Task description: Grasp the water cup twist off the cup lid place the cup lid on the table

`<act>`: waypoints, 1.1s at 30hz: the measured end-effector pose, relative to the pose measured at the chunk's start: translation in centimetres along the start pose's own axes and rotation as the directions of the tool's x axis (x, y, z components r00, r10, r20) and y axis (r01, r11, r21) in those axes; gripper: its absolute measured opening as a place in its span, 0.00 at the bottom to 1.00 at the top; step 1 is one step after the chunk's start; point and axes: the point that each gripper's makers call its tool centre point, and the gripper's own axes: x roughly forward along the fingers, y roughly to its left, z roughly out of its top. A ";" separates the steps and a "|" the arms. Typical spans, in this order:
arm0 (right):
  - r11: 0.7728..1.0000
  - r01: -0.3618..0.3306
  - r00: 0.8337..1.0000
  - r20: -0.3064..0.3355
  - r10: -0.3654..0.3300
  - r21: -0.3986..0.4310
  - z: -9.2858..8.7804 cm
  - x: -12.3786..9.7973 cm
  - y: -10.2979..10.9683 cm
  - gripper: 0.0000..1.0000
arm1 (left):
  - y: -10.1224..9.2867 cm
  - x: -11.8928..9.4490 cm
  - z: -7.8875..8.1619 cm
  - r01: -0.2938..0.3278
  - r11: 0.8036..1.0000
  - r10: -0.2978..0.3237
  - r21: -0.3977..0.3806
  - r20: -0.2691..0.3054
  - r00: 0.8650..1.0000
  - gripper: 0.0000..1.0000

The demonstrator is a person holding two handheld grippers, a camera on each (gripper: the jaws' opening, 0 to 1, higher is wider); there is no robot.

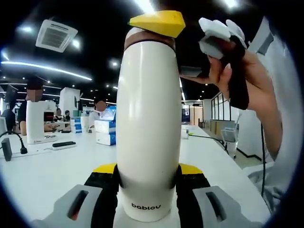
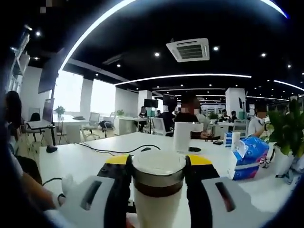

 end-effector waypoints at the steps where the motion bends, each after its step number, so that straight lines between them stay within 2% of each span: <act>1: 1.000 -0.014 1.000 -0.003 0.014 0.002 0.0 0.1 0.0 0.47 | 0.0 0.0 0.0 0.000 1.000 0.000 -0.001 0.000 1.000 0.48; 7: 0.995 -0.097 0.995 -0.023 0.097 0.024 -0.1 0.2 0.2 0.47 | 0.0 0.0 0.0 -0.001 1.000 0.001 -0.005 0.001 1.000 0.48; 8: 0.985 -0.167 0.985 -0.032 0.169 0.042 -0.2 0.1 0.2 0.47 | 0.0 0.0 0.0 -0.001 1.000 0.001 -0.003 0.000 1.000 0.48; 13: 0.966 -0.255 0.966 -0.033 0.257 0.037 -0.3 0.0 0.6 0.47 | -0.1 0.0 0.0 0.000 1.000 0.000 0.002 0.001 1.000 0.48; 16: 0.947 -0.320 0.946 -0.048 0.321 0.030 -0.4 0.1 0.9 0.47 | -0.1 0.0 0.0 0.000 1.000 0.000 0.002 0.000 1.000 0.48; 19: 0.911 -0.412 0.910 -0.046 0.411 -0.006 -0.4 0.0 1.5 0.47 | 0.0 0.0 0.0 0.000 1.000 0.000 0.001 0.000 1.000 0.48; 22: 0.882 -0.471 0.881 -0.048 0.471 0.006 -0.4 -0.1 1.4 0.47 | -0.1 0.0 0.0 0.000 1.000 0.000 0.001 0.000 1.000 0.48; 23: 0.878 -0.478 0.877 -0.049 0.478 0.010 -0.4 -0.1 1.4 0.47 | -0.1 0.0 0.0 0.000 1.000 0.000 0.002 0.000 1.000 0.48; 25: 0.858 -0.513 0.857 -0.050 0.513 0.012 -0.4 -0.1 1.5 0.47 | -0.1 0.0 0.0 0.000 1.000 0.000 0.002 0.000 1.000 0.48; 31: 0.816 -0.577 0.814 -0.058 0.577 0.018 -0.5 -0.2 1.7 0.47 | 0.0 0.0 0.1 -0.002 1.000 0.002 0.002 0.000 1.000 0.48; 33: 0.791 -0.612 0.789 -0.057 0.612 0.023 -0.5 -0.2 1.7 0.47 | 0.0 0.0 0.1 -0.001 1.000 0.001 0.003 0.000 1.000 0.48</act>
